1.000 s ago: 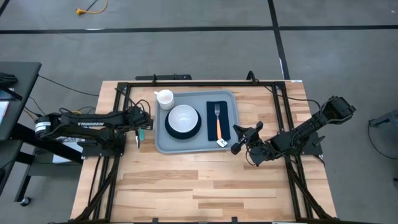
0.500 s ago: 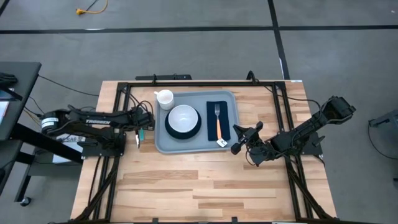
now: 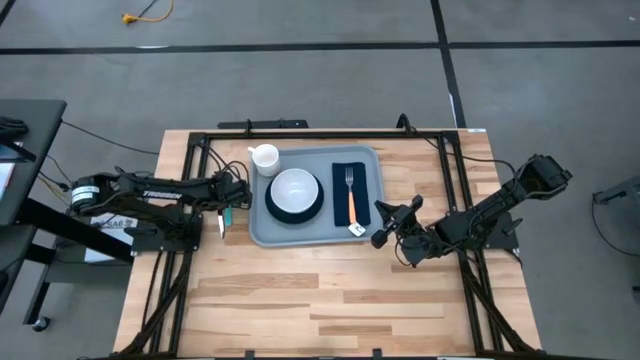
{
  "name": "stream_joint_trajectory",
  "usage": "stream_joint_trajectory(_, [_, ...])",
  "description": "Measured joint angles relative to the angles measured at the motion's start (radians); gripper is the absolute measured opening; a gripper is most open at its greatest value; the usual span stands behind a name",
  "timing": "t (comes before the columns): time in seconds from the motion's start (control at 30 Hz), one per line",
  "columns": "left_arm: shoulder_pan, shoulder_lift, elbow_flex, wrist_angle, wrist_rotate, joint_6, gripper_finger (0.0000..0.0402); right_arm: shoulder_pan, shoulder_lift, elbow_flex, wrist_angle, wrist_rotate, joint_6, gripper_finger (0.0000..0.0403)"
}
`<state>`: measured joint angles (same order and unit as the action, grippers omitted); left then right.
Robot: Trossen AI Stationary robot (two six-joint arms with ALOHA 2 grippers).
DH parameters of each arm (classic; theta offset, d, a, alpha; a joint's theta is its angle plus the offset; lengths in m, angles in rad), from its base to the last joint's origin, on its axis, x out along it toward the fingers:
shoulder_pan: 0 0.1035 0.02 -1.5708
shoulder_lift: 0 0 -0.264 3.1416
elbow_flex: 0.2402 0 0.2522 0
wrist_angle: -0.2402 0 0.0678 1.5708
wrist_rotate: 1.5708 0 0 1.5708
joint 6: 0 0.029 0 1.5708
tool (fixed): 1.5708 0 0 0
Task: Set up tray
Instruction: Put the green spoon on the black napkin to the left of the orange fork
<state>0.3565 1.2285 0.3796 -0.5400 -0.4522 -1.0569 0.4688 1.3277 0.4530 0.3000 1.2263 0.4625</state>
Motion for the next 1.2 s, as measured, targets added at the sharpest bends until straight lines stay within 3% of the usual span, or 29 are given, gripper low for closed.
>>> stream_joint_trajectory(0.3, [0.0,0.002,-0.001,0.005,-0.003,-0.002,0.0023,0.0,0.0,0.0,0.0,-0.026,-0.002,0.0017])
stream_joint_trajectory(0.57, [-0.029,0.003,-0.004,0.01,-0.052,-0.028,0.0036,0.0,0.0,0.0,0.0,-0.027,-0.018,0.0017])
stream_joint_trajectory(0.87, [-0.078,-0.001,-0.005,0.001,-0.075,-0.079,0.0022,0.0,0.0,0.0,0.0,-0.027,-0.019,0.0017])
stream_joint_trajectory(1.2, [-0.152,-0.128,0.07,-0.145,-0.067,-0.117,0.0023,0.0,0.0,0.0,0.0,-0.027,-0.021,0.0017])
